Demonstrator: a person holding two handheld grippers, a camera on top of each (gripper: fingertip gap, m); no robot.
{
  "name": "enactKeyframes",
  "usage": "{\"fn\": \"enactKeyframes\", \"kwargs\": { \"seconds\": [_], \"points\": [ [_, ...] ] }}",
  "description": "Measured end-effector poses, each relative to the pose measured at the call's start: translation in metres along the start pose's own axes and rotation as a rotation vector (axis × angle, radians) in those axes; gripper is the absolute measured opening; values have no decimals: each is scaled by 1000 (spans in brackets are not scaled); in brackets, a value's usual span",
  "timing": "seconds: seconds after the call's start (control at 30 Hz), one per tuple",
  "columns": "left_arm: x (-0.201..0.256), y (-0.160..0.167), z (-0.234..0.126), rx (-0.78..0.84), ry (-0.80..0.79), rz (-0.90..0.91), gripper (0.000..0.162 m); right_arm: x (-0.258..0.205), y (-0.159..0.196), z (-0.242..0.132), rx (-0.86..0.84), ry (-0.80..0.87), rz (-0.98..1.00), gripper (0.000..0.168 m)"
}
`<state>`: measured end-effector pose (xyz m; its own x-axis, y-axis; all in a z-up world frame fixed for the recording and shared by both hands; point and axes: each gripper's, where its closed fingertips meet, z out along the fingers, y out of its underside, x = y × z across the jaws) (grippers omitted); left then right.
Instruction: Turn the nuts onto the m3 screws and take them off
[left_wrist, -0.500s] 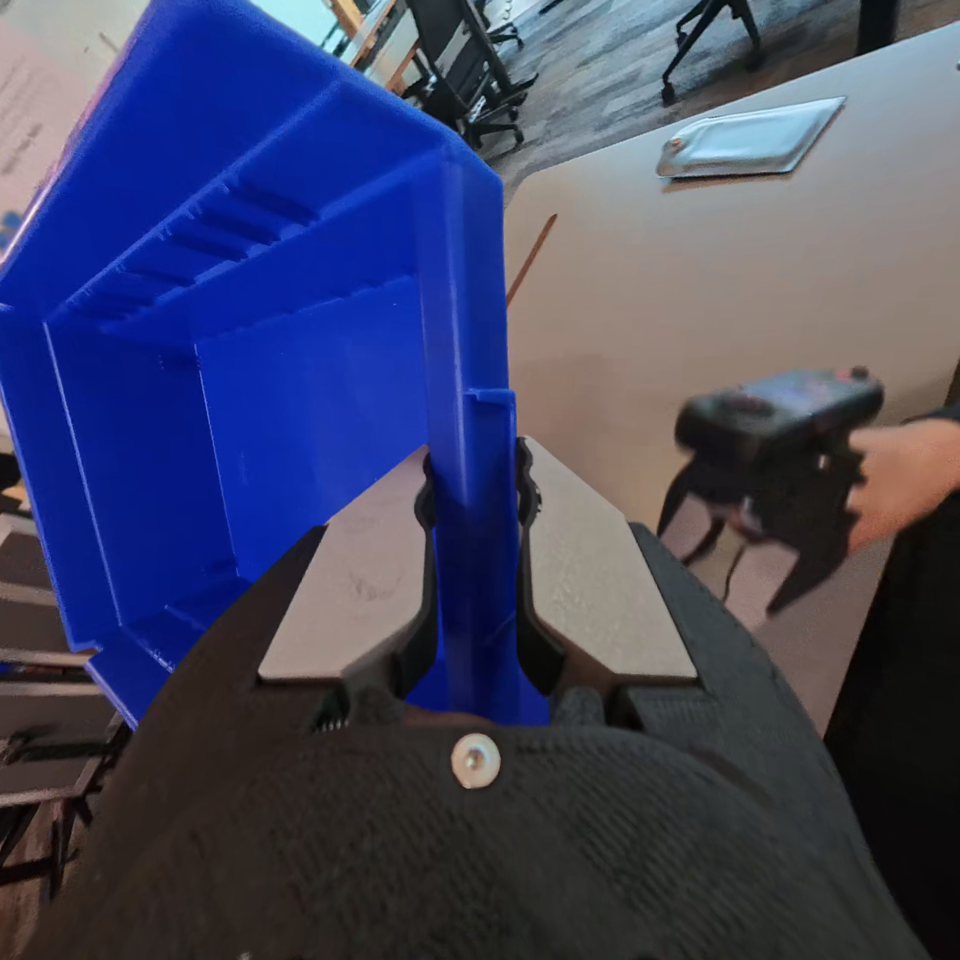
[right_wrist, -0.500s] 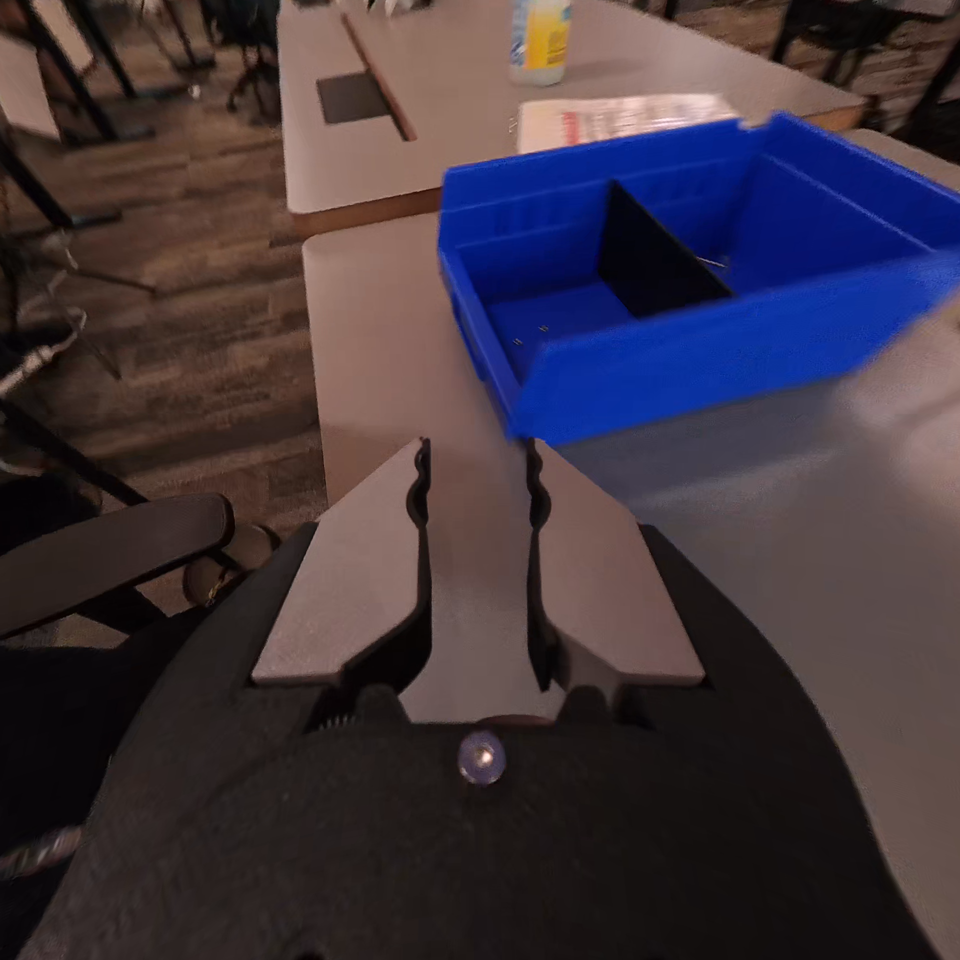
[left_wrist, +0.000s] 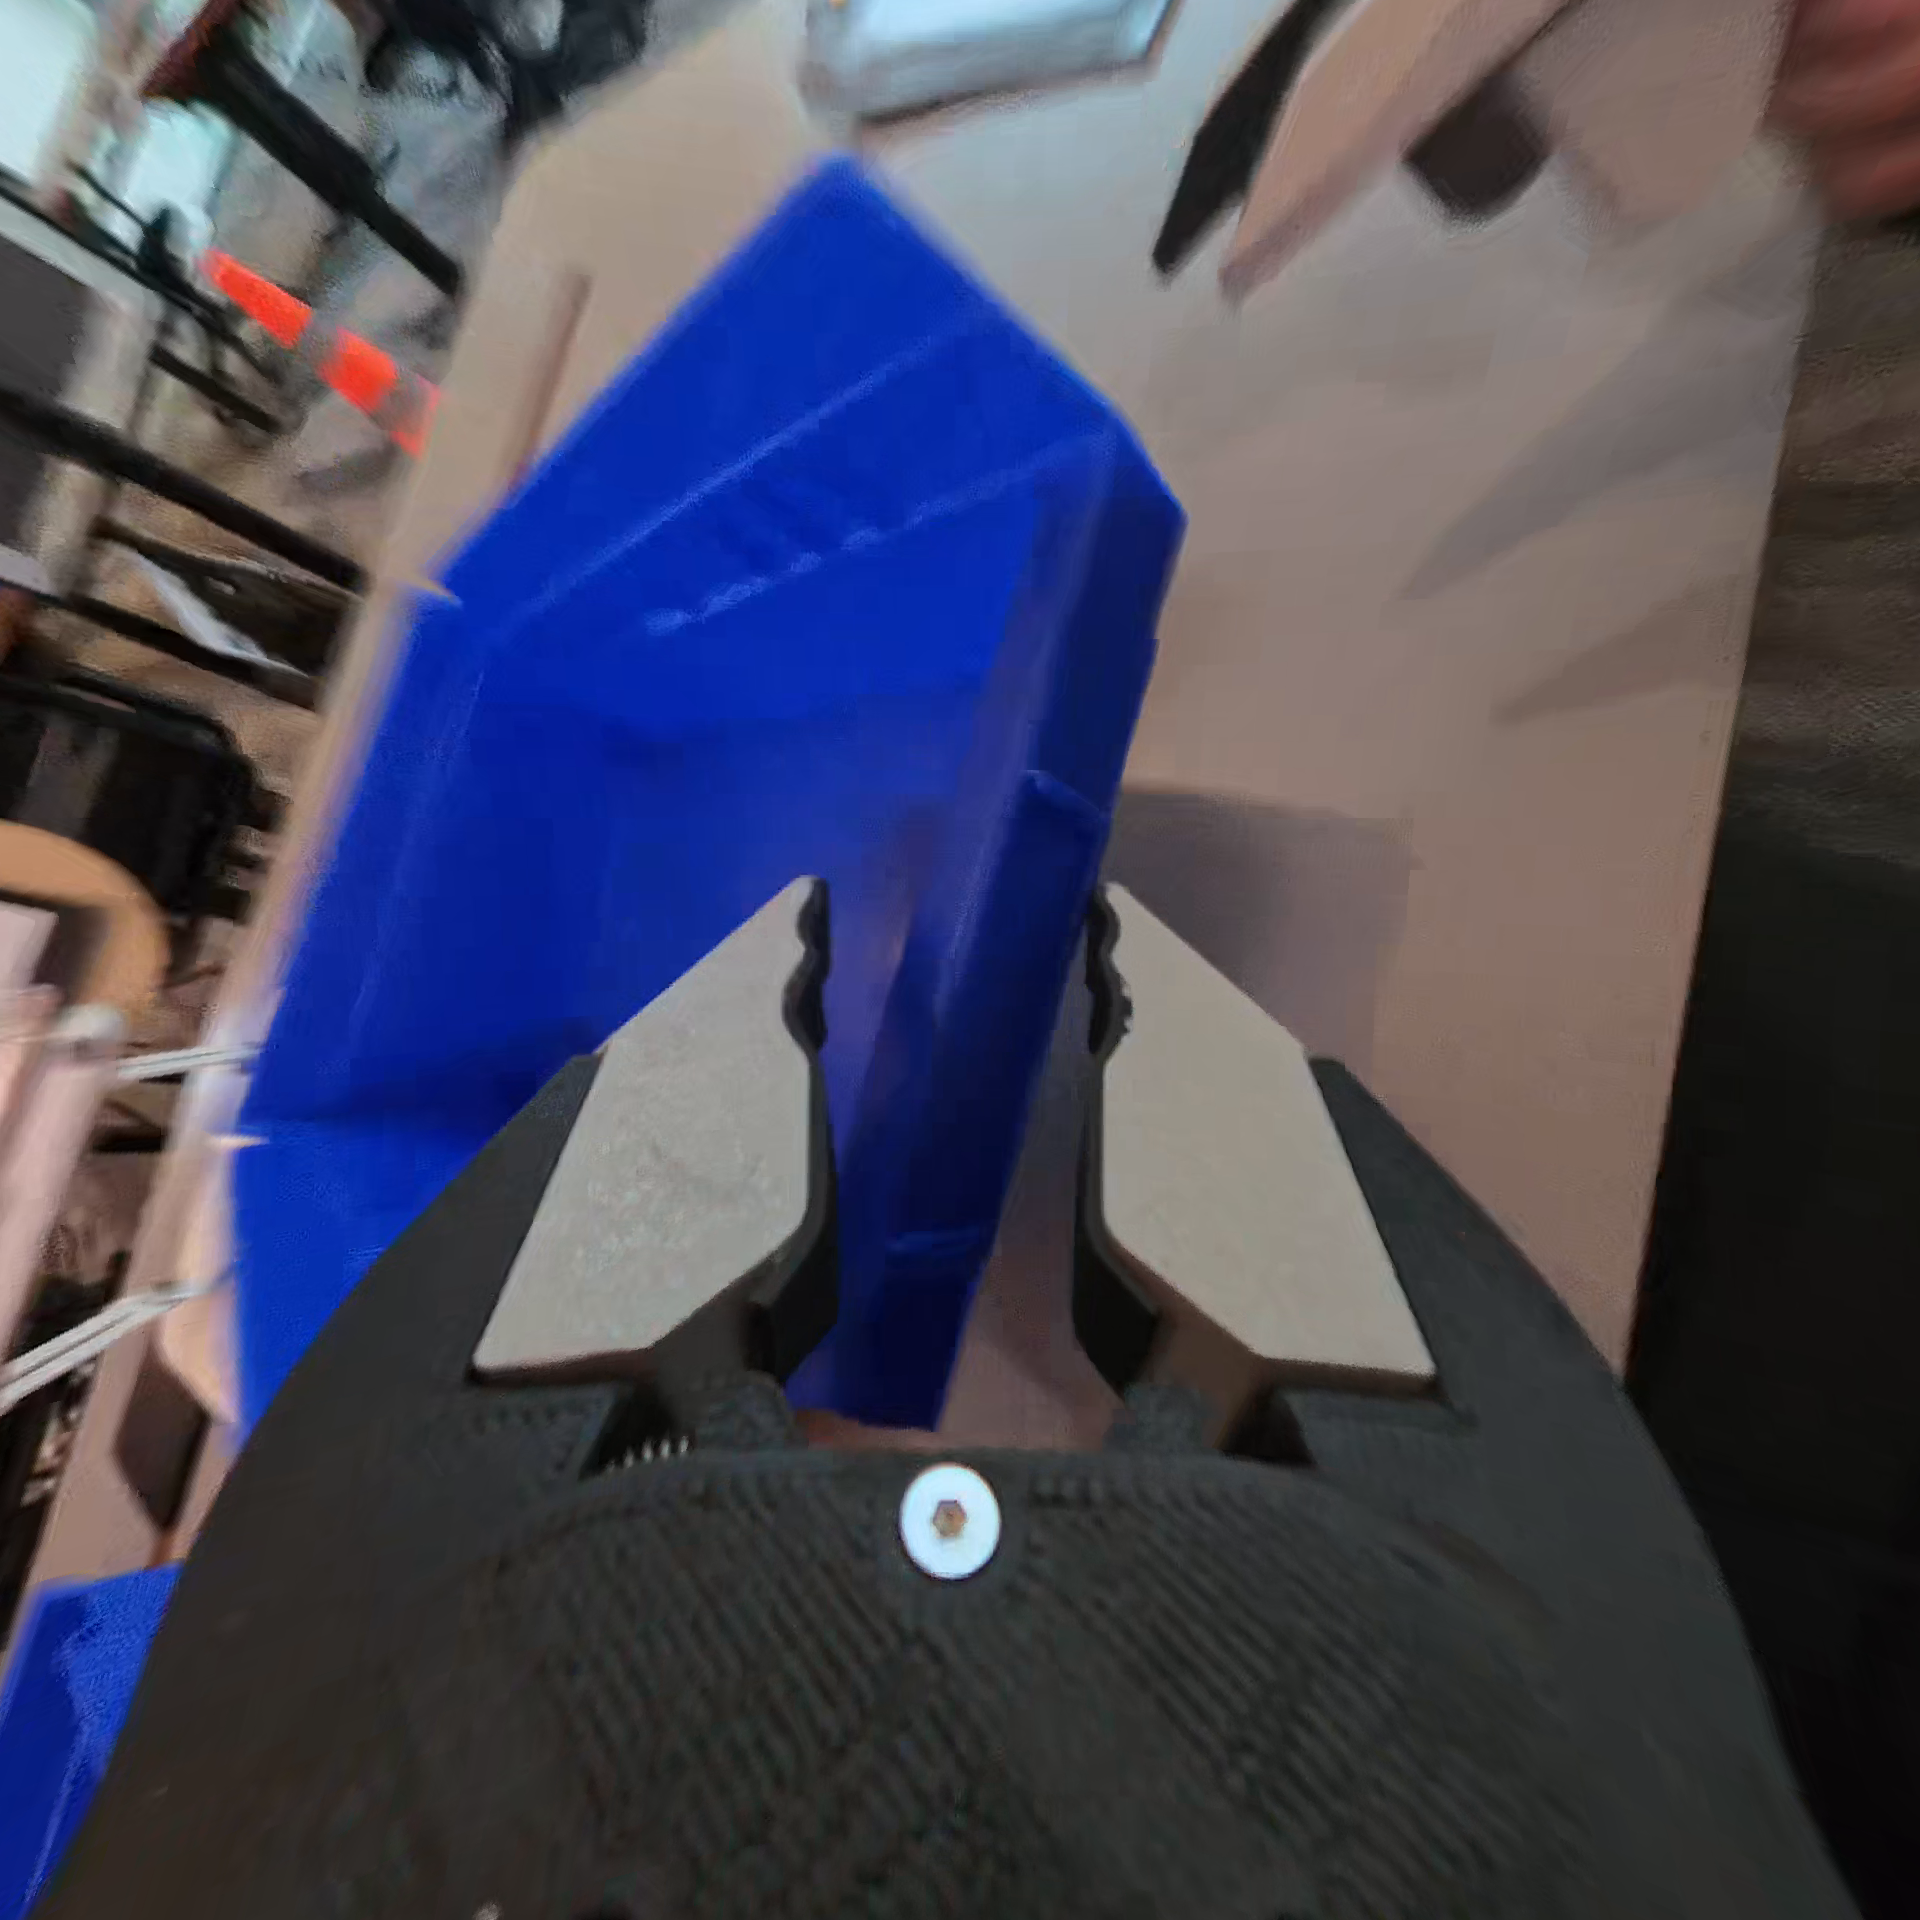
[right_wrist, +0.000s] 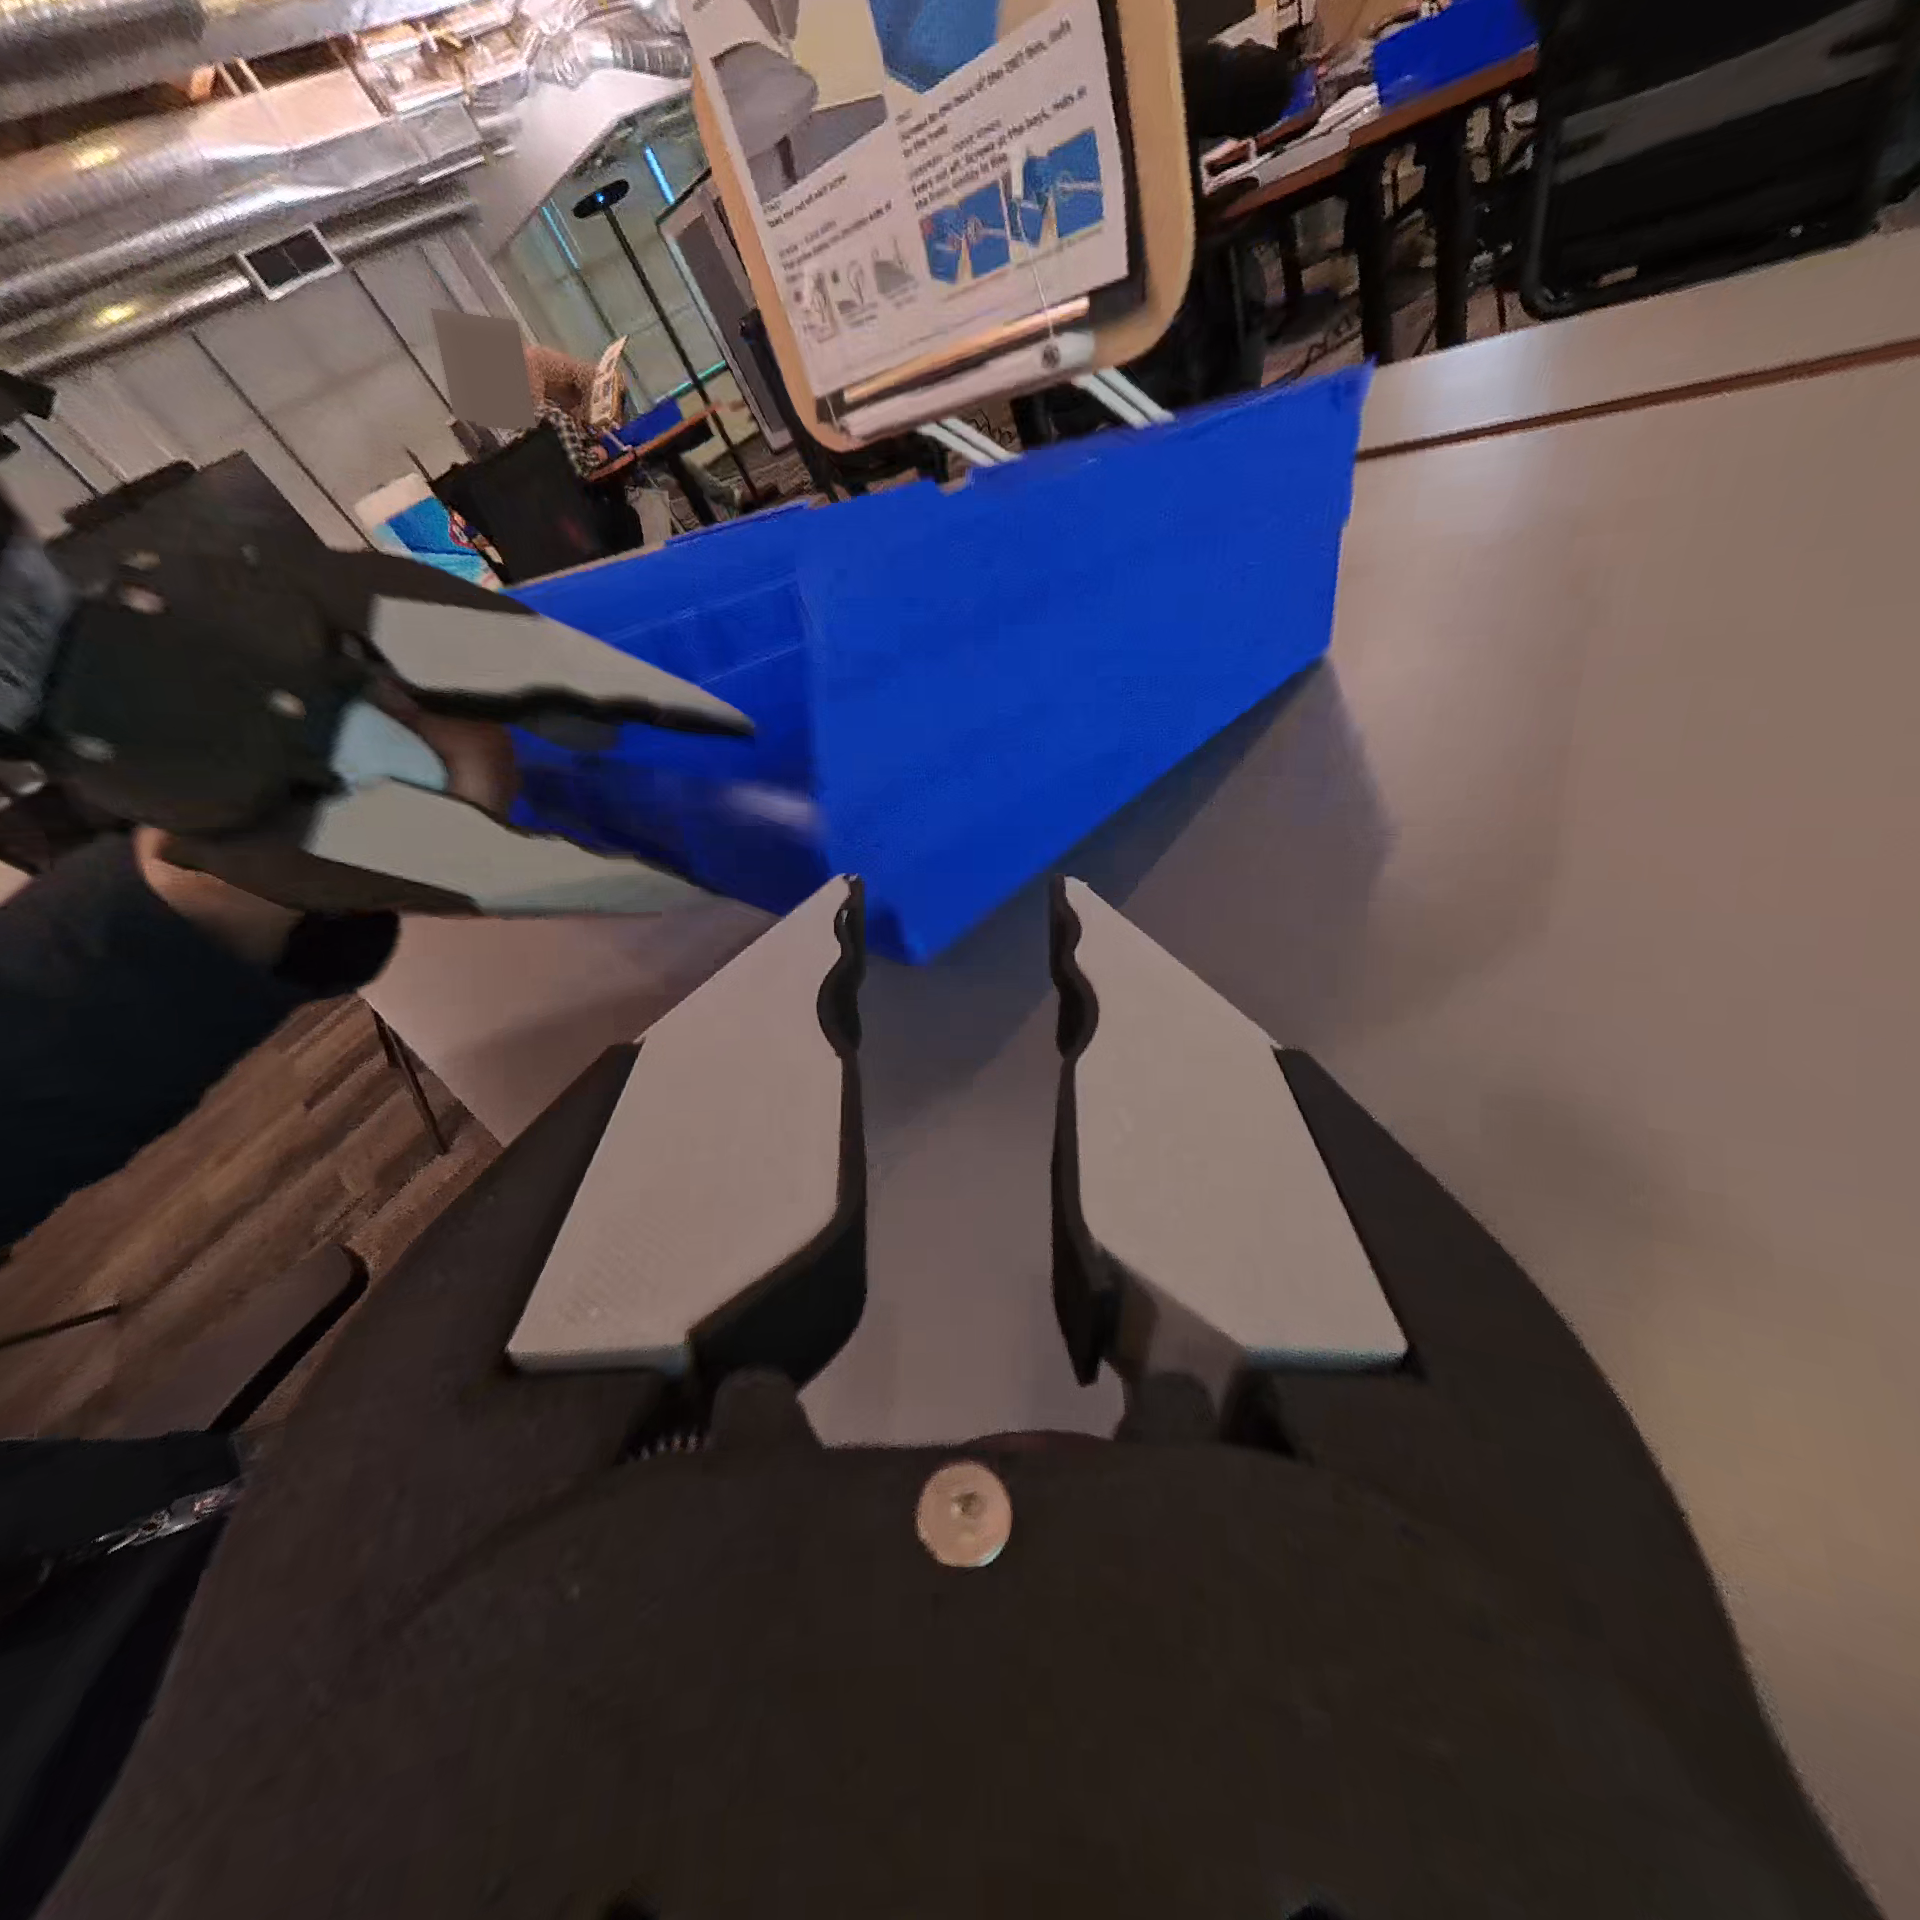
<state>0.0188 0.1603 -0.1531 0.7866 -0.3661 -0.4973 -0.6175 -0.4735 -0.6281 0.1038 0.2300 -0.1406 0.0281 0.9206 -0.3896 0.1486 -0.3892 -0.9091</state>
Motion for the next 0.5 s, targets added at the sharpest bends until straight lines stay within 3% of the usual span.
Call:
{"fn": "enactKeyframes", "kwargs": {
  "seconds": [0.1,0.2,0.37,0.5],
  "points": [
    [32,16,45,-84,109,-52,28,5,15,0,-39,3,12,32],
    [31,10,58,-21,86,-187,38,9,27,8,-91,36,-14,34],
    [25,-16,6,216,160,-388,35,-8,21,25,-99,17,-83,37],
    [2,12,-34,281,114,-518,38,-31,14,49,-125,-13,-158,38]
  ]
}}
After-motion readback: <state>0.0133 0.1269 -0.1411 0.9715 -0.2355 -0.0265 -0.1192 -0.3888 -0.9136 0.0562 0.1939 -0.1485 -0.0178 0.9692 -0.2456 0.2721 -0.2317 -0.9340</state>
